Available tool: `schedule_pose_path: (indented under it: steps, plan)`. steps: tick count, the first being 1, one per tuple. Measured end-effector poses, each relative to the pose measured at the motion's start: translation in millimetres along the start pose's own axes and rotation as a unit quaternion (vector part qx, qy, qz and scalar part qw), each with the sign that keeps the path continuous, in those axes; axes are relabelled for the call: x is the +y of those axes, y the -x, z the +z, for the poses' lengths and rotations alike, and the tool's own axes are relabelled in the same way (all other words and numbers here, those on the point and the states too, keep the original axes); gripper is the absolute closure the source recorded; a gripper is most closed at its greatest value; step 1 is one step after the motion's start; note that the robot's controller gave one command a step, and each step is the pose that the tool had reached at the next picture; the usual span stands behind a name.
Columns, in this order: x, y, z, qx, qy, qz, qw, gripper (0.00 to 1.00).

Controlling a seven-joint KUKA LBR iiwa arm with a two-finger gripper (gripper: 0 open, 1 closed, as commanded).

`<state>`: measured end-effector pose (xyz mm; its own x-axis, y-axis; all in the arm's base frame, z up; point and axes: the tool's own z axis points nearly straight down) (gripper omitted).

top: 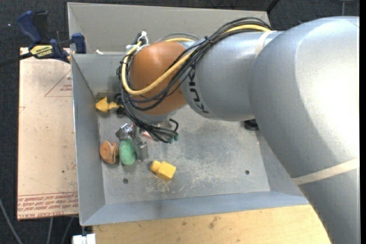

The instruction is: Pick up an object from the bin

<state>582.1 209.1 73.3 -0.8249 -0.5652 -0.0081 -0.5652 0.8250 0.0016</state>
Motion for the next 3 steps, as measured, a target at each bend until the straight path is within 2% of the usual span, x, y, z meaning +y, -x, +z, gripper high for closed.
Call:
schedule_pose_path:
  steps: [1, 2, 3]
  plan:
    - [0, 0.0, 0, 0.0, 0.0, 0.0, 1.0, 1.0]
    - [10, 19.0, 1, 0.0042, -0.003, -0.009, 0.9999, 1.0]
    - [8, -12.3, 0, -0.0009, -0.001, -0.018, 0.9998, 1.0]
